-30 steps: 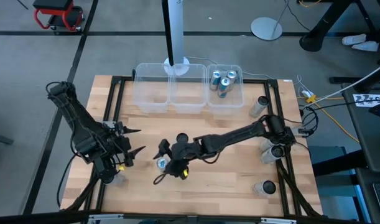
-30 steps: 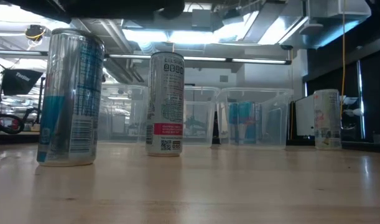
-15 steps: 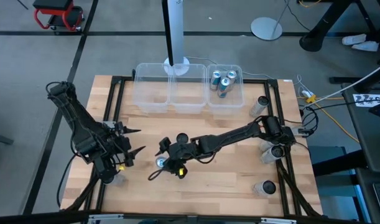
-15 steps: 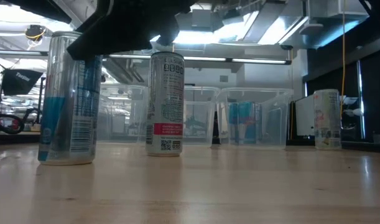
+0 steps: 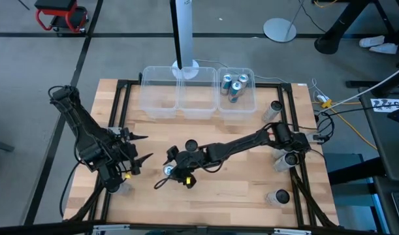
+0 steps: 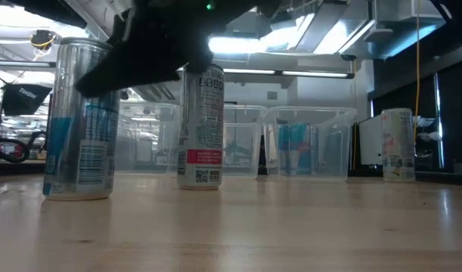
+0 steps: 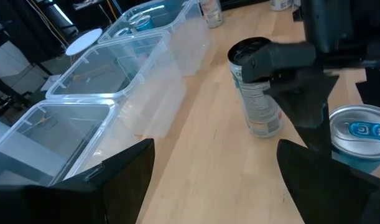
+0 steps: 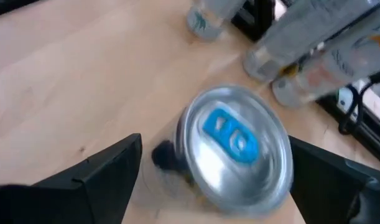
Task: Sort soda cans
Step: Put the blue soda can into the right transparent bin
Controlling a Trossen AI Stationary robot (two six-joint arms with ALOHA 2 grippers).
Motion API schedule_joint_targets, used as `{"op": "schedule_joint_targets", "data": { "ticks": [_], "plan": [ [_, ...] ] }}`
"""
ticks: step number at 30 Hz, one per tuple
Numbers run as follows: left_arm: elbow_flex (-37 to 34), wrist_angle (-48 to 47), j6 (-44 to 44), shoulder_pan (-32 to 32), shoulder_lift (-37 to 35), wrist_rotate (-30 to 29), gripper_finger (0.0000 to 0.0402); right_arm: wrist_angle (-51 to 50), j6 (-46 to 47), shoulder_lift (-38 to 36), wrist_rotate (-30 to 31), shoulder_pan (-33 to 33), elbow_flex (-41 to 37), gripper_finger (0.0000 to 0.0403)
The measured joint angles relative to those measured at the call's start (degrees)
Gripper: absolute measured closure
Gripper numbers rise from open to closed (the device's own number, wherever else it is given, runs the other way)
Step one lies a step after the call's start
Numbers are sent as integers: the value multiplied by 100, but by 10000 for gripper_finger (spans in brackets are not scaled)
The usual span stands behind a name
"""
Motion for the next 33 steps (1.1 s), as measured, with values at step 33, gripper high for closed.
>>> {"op": "schedule_joint_targets", "data": {
  "ticks": [33],
  "plan": [
    [2,12,22,0,0,0,75,-837,-1140,107,-884,105,1046,157]
  ]
}}
